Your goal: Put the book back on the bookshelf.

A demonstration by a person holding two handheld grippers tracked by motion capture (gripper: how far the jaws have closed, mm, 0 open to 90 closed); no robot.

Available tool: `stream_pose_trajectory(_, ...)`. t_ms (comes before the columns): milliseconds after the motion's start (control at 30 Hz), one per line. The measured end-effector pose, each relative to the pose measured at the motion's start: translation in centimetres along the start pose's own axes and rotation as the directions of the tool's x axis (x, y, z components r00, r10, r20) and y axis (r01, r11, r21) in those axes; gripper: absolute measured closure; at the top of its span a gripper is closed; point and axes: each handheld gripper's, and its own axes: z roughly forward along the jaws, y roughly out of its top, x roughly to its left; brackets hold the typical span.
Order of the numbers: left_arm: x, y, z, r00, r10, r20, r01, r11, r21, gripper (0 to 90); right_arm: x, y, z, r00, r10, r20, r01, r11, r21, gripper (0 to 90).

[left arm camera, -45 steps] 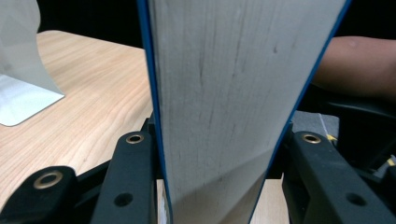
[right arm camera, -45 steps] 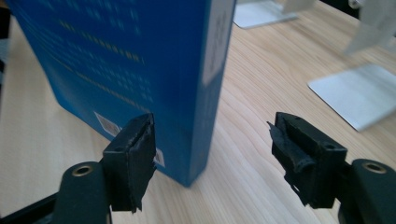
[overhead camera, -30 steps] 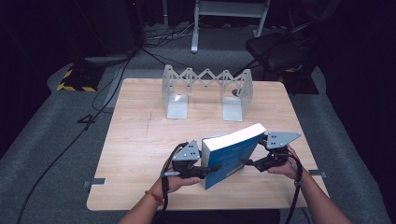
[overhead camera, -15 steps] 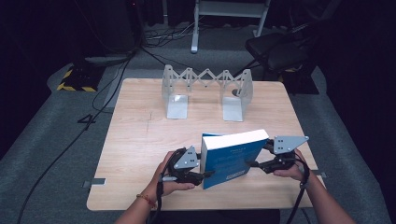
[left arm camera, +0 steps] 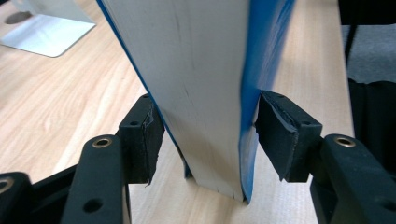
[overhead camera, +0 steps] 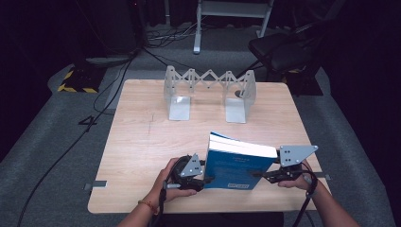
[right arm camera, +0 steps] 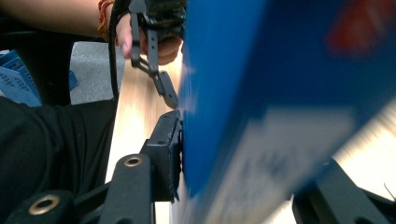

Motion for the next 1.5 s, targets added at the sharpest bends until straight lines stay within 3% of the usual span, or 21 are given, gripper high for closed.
stream_pose_trajectory(167,0.0,-0.5,0.2,0.9993,-0.017,-0.032,0.017,0.9998,-0.01,41.7,0.7,0.6,0.5,0.9994,0.019,0.03,-0.019,1.0,-0.024,57.3)
stream_pose_trajectory(533,0.0,-0.6,0.6,0.999,-0.025,-0.036,0.025,0.9997,0.005,38.9,1.1,0.9,0.6,0.9949,0.079,0.063,-0.076,0.996,-0.046,59.2)
stream_pose_trajectory(600,-0.1,-0.7,0.7,0.9989,-0.006,-0.047,0.008,0.9988,0.049,38.6,1.2,1.0,0.6,0.9936,0.092,0.066,-0.088,0.995,-0.054,59.2)
stream_pose_trajectory(733,0.6,-2.3,0.1,0.997,0.023,-0.073,-0.01,0.9849,0.173,36.0,1.4,1.0,0.6,0.9934,0.09,0.071,-0.086,0.995,-0.055,59.4)
stream_pose_trajectory(867,1.9,-4.4,-1.7,0.9925,-0.039,-0.116,0.063,0.976,0.208,32.4,1.7,1.3,0.6,0.9913,0.103,0.083,-0.099,0.994,-0.045,60.3)
stream_pose_trajectory(967,2.9,-6.0,-3.3,0.9813,-0.115,-0.154,0.148,0.9639,0.221,26.0,1.7,1.4,0.7,0.99,0.112,0.087,-0.108,0.993,-0.045,60.6)
stream_pose_trajectory(1067,4.1,-7.6,-4.8,0.9632,-0.181,-0.199,0.225,0.9473,0.228,23.4,1.8,1.6,0.7,0.988,0.124,0.092,-0.12,0.992,-0.04,60.8)
stream_pose_trajectory(1100,4.9,-8.6,-5.7,0.9478,-0.234,-0.216,0.28,0.936,0.213,21.9,1.8,1.7,0.8,0.9868,0.13,0.097,-0.126,0.991,-0.041,60.9)
stream_pose_trajectory(1133,4.9,-8.6,-5.7,0.9478,-0.234,-0.216,0.28,0.936,0.213,20.6,1.8,1.7,0.8,0.9868,0.13,0.097,-0.126,0.991,-0.041,60.9)
stream_pose_trajectory(1233,6.0,-10.1,-6.6,0.9238,-0.281,-0.26,0.339,0.9165,0.213,20.7,1.8,2.0,0.9,0.9852,0.134,0.107,-0.13,0.991,-0.041,61.1)
stream_pose_trajectory(1300,6.5,-11.0,-7.0,0.9037,-0.322,-0.282,0.384,0.9014,0.201,20.2,1.7,2.3,1.1,0.9852,0.138,0.102,-0.135,0.99,-0.036,61.1)
stream_pose_trajectory(1433,6.9,-11.8,-7.6,0.8854,-0.343,-0.313,0.407,0.8983,0.166,16.6,1.8,2.9,1.3,0.9854,0.134,0.105,-0.132,0.991,-0.032,61.2)
stream_pose_trajectory(1467,6.8,-12.0,-7.6,0.8846,-0.344,-0.315,0.406,0.9003,0.157,16.2,1.8,3.0,1.3,0.9853,0.133,0.107,-0.131,0.991,-0.032,61.2)
stream_pose_trajectory(1500,6.9,-12.0,-7.7,0.8882,-0.327,-0.323,0.392,0.9054,0.162,16.1,1.8,3.1,1.4,0.985,0.133,0.11,-0.13,0.991,-0.033,61.3)
